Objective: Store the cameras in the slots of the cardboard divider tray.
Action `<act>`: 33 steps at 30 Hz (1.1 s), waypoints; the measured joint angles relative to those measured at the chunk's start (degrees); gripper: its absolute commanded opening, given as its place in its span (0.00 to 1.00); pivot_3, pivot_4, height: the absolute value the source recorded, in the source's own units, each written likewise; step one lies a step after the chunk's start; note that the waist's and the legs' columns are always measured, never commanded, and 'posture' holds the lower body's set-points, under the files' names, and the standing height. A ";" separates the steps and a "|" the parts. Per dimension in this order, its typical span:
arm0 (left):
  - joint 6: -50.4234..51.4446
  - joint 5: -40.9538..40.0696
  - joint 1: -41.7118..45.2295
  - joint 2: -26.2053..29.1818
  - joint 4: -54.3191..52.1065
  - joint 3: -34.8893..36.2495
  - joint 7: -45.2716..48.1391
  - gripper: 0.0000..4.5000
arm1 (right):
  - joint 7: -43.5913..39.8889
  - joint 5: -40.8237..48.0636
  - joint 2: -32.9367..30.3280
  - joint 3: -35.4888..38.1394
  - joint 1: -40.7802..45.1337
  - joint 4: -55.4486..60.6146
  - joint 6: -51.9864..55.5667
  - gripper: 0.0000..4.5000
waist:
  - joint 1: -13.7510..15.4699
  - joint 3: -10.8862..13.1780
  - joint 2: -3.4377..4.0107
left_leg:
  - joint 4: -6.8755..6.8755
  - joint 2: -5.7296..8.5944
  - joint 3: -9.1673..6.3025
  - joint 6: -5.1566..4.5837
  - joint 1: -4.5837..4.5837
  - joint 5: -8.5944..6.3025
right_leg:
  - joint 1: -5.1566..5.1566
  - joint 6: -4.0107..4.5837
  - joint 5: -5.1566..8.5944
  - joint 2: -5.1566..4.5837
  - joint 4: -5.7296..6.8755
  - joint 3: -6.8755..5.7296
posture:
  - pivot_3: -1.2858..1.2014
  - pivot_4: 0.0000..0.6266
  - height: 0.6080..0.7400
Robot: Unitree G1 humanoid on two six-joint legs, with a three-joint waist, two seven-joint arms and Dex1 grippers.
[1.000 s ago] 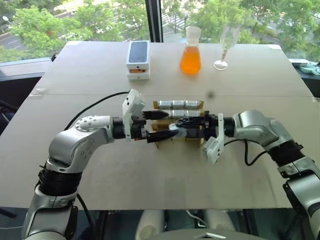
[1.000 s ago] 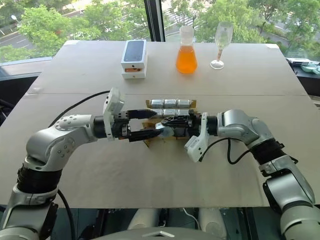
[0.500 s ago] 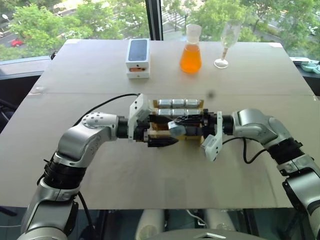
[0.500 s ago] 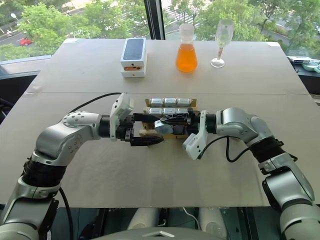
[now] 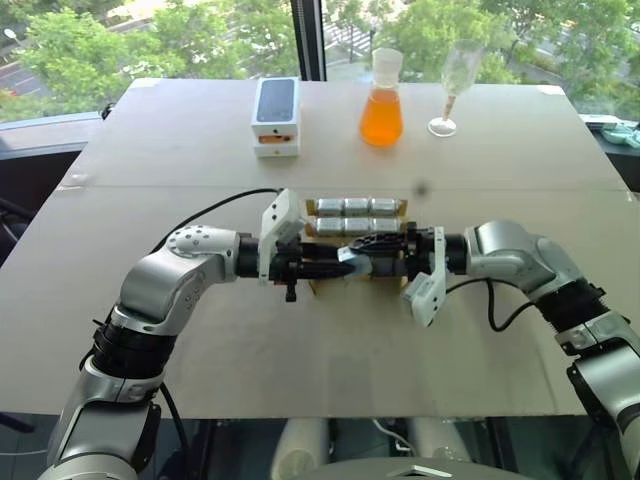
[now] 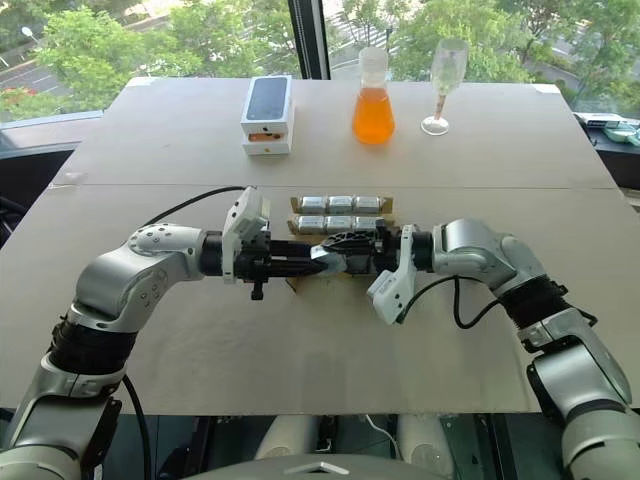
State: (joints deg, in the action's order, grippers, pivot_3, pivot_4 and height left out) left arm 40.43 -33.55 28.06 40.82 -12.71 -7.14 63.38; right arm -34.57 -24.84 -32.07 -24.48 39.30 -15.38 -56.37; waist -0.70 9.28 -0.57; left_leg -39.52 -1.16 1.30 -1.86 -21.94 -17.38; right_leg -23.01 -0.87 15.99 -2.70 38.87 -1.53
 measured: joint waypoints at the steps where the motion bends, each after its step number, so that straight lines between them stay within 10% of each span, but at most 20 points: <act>1: -0.74 0.52 0.13 -0.44 0.08 0.00 -0.14 0.17 | -1.29 1.56 0.43 -0.46 -0.96 0.52 2.62 0.91 | 0.00 0.00 0.00 | -0.01 0.00 0.01 0.00 0.00 0.00 | 0.00 0.00 0.00 -0.01 0.01 0.00 | 0.52 0.24 1.00; 9: -10.29 5.12 6.04 -1.24 9.06 0.12 3.28 0.17 | -7.00 18.90 -0.84 3.05 -10.05 9.80 18.74 0.99 | 0.34 0.01 -0.02 | -0.06 0.01 -0.06 -0.01 -0.05 0.00 | 0.00 0.01 0.00 0.01 -0.01 -0.08 | 0.52 0.24 1.00; 18: -32.60 12.44 7.01 -0.85 23.86 0.82 12.76 0.17 | -9.94 51.98 -8.38 19.42 -41.40 28.16 50.92 0.99 | 1.51 0.05 -0.07 | -0.02 0.06 -0.02 -0.06 -0.06 -0.02 | 0.01 -0.01 -0.01 -0.05 -0.02 -0.08 | 0.52 0.24 1.00; 33: -51.18 18.77 14.53 -7.72 44.52 -2.21 20.54 0.17 | -35.96 68.55 -0.24 34.72 -61.27 30.04 42.18 0.99 | 1.48 0.09 -0.13 | -0.09 -0.01 -0.03 -0.34 0.12 -0.16 | 0.13 -0.07 -0.05 0.44 0.06 0.05 | 0.52 0.24 1.00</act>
State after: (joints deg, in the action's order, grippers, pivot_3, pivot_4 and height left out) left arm -10.74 -14.78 42.59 33.10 31.81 -9.35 83.92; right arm -70.54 43.71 -32.31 10.24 -21.97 14.66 -14.19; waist 0.79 9.37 -0.70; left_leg -39.61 -1.17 1.27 -2.20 -21.81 -17.54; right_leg -22.88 -0.94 15.94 -2.26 38.94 -1.48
